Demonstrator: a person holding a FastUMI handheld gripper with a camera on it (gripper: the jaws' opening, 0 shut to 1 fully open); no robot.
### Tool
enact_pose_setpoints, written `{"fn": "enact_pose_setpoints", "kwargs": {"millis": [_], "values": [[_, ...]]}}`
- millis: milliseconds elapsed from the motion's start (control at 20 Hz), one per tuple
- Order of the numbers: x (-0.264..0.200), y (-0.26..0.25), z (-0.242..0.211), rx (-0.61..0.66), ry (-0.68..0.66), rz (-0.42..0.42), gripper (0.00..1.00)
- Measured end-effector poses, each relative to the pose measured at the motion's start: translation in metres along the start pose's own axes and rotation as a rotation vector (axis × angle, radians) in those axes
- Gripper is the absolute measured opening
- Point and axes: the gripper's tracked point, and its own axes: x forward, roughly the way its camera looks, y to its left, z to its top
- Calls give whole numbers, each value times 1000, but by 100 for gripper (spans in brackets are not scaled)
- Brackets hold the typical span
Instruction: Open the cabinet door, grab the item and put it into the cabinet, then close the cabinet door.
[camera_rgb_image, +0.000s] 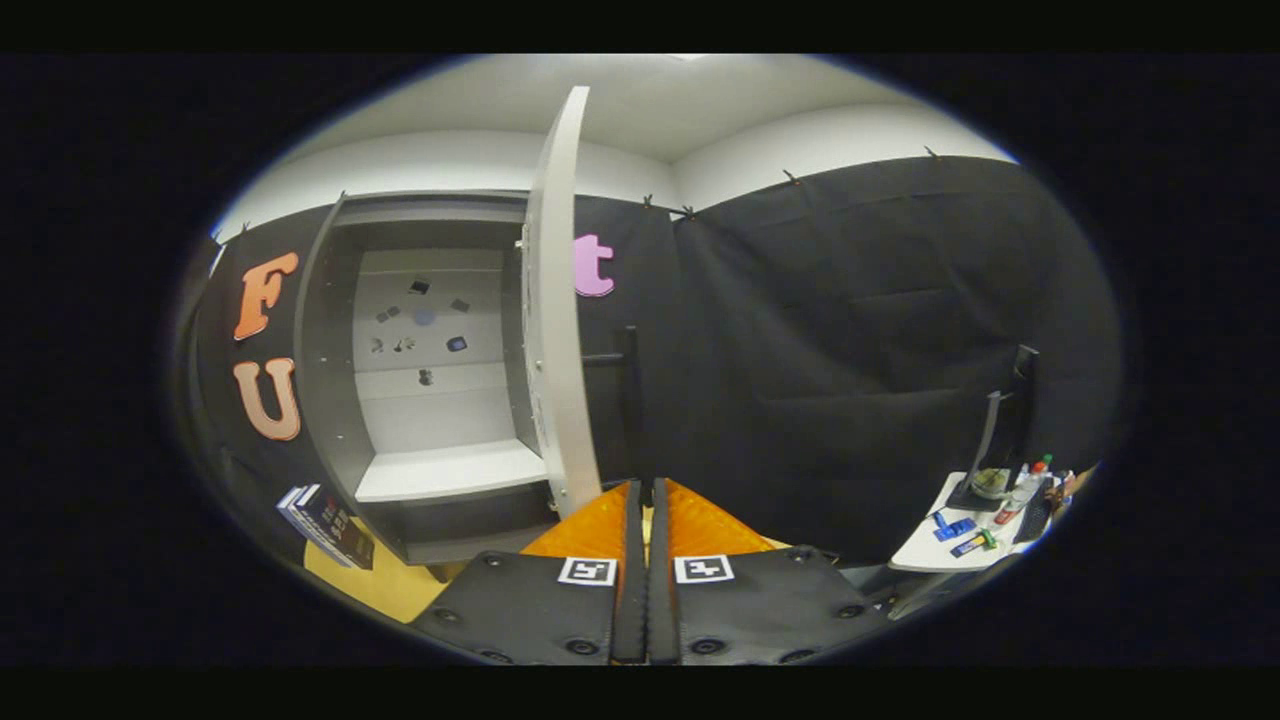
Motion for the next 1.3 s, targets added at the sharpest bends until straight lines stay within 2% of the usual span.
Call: {"fn": "enact_pose_setpoints", "kwargs": {"millis": [200,350,850,1050,1100,1200,1250,1300], "values": [[-1,12,-11,3,-3,21,9],[0,46,-38,14,24,72,12],[33,159,-174,2,245,285,25],[43,180,-231,6,329,308,64],[47,183,-243,6,341,307,70],[54,193,-265,6,359,315,78],[56,197,-278,-1,370,319,90],[62,200,-285,-12,373,325,93]]}}
